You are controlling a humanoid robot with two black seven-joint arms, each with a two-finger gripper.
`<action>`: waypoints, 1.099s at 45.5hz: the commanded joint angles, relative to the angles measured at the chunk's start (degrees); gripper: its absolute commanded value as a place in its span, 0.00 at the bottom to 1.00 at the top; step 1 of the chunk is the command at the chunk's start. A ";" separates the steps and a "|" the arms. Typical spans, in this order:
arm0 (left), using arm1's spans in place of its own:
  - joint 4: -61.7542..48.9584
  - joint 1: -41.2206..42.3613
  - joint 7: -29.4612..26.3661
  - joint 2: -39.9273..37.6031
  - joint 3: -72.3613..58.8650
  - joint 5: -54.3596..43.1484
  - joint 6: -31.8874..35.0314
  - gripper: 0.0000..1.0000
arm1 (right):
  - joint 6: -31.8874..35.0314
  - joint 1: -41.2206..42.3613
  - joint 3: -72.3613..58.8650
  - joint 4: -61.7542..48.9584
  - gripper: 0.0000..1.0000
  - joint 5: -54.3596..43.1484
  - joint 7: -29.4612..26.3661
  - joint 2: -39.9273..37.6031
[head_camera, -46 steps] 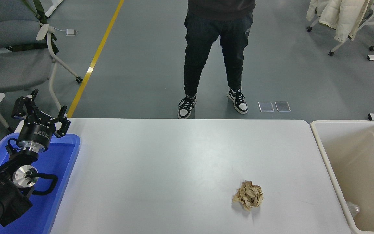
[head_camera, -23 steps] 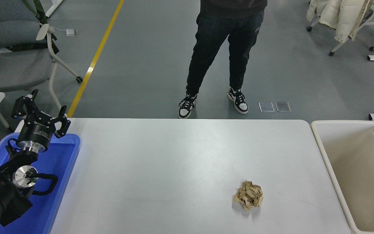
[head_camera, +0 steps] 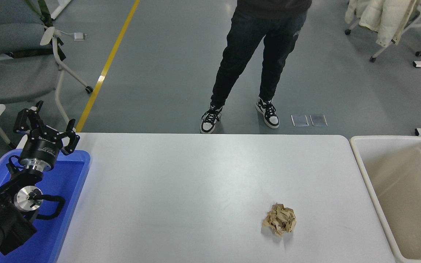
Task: Clean the table surface
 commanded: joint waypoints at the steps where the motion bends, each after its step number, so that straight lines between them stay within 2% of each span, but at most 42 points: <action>1: -0.02 -0.03 0.00 0.00 0.00 0.00 0.00 1.00 | 4.59 -5.77 4.67 10.13 1.00 -10.53 9.50 2.99; 6: -0.02 -0.03 0.00 0.00 0.00 0.00 0.00 1.00 | 3.72 -7.00 5.72 13.47 1.00 -13.18 11.88 6.60; 18: -0.02 -0.03 0.00 0.00 0.00 0.00 0.00 1.00 | -1.99 -6.12 6.25 13.39 1.00 -14.33 18.82 14.24; 25: 0.07 -0.03 0.00 0.00 0.00 0.00 -0.09 1.00 | -4.90 -4.54 5.99 12.86 1.00 -14.33 21.73 15.04; 34: 0.07 -0.03 0.00 0.00 0.00 0.00 -0.09 1.00 | -7.45 -2.43 4.85 9.61 1.00 -14.33 21.73 15.22; 42: -0.02 -0.03 0.00 0.00 0.00 0.00 -0.17 1.00 | -8.85 -1.99 2.39 10.92 1.00 -14.24 20.59 16.62; 50: 0.07 -0.03 0.00 0.00 0.00 0.00 -0.17 1.00 | -13.95 -1.90 -0.51 17.78 1.00 -14.15 12.07 13.29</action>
